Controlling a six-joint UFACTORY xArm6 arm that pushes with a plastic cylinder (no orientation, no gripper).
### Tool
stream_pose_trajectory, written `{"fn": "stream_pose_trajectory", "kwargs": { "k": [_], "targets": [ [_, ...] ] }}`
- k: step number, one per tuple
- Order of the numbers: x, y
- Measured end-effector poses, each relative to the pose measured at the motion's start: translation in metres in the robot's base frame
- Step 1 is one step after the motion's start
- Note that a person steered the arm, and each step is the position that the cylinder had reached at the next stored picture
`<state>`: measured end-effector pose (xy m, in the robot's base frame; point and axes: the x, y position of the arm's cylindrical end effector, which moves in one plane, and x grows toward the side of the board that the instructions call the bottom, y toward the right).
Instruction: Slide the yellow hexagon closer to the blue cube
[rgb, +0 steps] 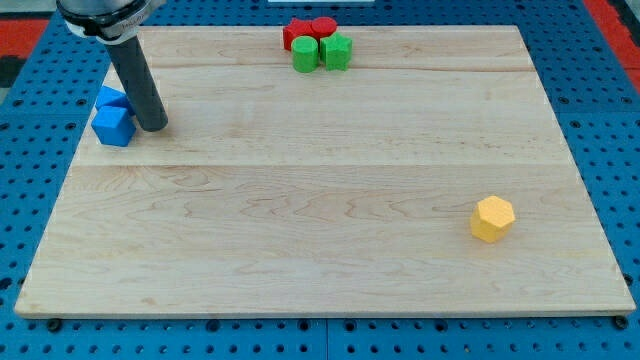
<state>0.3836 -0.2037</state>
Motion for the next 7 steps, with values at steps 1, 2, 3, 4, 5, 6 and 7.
{"fn": "stream_pose_trajectory", "kwargs": {
  "k": [1,2,3,4,5,6,7],
  "targets": [
    [0.0,0.036],
    [0.0,0.122],
    [0.012,0.22],
    [0.029,0.317],
    [0.056,0.402],
    [0.122,0.429],
    [0.165,0.414]
  ]
}}
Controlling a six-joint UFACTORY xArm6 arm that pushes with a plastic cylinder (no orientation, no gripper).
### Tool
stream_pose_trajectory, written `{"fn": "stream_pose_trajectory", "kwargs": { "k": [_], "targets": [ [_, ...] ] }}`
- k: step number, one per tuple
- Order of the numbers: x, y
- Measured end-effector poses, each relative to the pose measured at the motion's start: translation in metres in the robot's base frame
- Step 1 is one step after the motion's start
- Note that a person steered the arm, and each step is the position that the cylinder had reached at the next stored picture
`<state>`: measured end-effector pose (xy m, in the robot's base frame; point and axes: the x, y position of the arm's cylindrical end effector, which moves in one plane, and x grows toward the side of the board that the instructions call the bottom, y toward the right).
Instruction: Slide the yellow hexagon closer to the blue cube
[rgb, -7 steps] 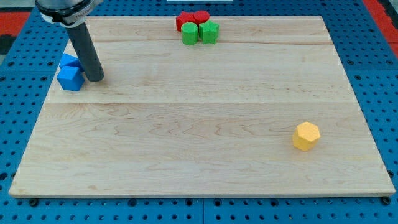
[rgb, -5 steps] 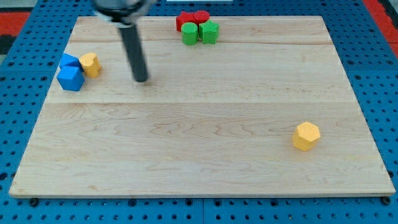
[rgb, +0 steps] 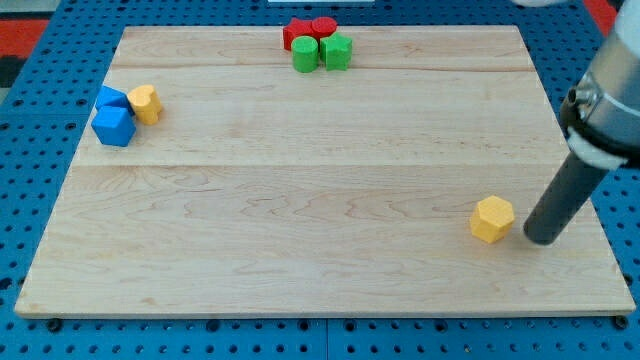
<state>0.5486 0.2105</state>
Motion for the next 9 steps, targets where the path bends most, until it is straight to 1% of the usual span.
{"fn": "stream_pose_trajectory", "kwargs": {
  "k": [1,2,3,4,5,6,7,8,9],
  "targets": [
    [-0.014,-0.028],
    [-0.044,-0.047],
    [-0.07,-0.107],
    [-0.08,-0.183],
    [-0.112,-0.212],
    [-0.112,-0.183],
    [-0.119,-0.178],
    [-0.141,-0.178],
    [-0.15,-0.207]
  ]
}}
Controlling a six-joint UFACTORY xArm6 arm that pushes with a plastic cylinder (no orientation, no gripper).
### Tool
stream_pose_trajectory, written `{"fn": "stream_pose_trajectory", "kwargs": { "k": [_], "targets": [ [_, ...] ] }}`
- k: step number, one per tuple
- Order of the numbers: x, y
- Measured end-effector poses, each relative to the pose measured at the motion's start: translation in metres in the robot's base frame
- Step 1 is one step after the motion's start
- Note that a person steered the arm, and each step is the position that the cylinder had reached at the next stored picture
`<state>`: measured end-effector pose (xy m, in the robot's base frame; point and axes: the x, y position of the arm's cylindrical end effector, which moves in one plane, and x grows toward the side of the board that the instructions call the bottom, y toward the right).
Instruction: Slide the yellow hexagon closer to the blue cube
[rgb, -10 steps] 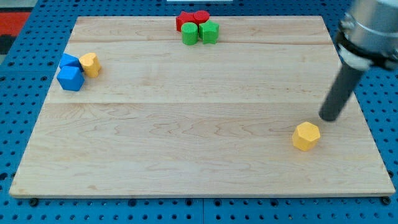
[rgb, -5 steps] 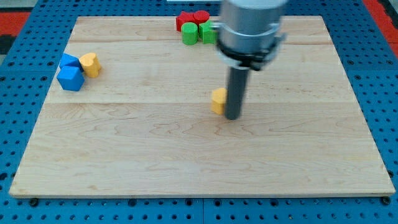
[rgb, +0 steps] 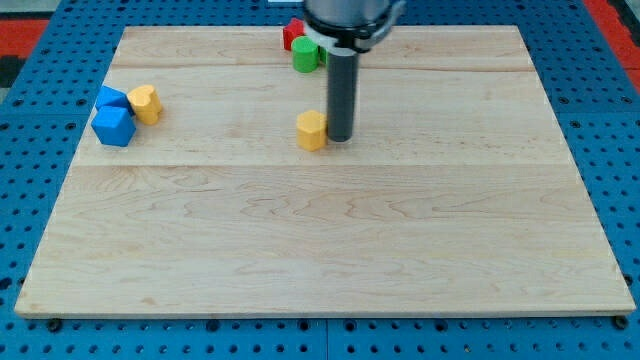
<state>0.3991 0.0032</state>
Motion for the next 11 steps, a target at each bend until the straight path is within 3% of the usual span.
{"fn": "stream_pose_trajectory", "kwargs": {
  "k": [2,4,7,9,11],
  "targets": [
    [-0.001,-0.094],
    [-0.063,-0.092],
    [-0.034,-0.12],
    [-0.024,-0.065],
    [-0.017,-0.106]
  ]
}}
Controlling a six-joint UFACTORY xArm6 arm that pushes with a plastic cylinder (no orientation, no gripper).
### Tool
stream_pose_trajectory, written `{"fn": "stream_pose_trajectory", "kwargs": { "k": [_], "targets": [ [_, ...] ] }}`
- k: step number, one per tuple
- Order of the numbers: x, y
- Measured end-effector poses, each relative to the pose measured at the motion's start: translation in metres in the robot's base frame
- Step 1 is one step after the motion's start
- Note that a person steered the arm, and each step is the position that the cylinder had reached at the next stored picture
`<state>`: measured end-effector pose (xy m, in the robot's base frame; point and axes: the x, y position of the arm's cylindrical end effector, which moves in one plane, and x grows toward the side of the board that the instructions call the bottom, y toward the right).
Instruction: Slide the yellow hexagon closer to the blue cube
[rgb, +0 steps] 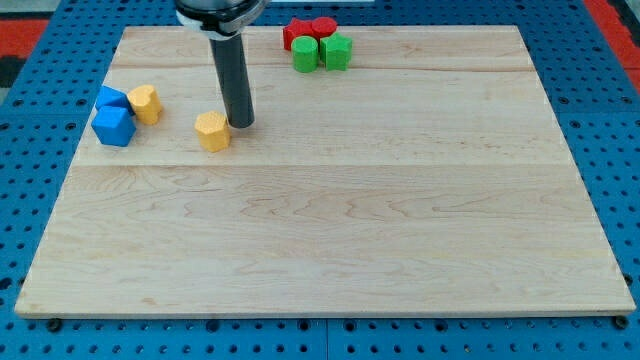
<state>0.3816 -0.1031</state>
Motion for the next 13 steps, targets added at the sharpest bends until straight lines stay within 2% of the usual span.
{"fn": "stream_pose_trajectory", "kwargs": {
  "k": [2,5,6,8,9,10,11,13],
  "targets": [
    [0.017,-0.014],
    [0.065,-0.023],
    [0.064,-0.057],
    [0.038,-0.064],
    [0.037,-0.007],
    [0.017,0.005],
    [0.003,-0.018],
    [0.012,-0.07]
  ]
}}
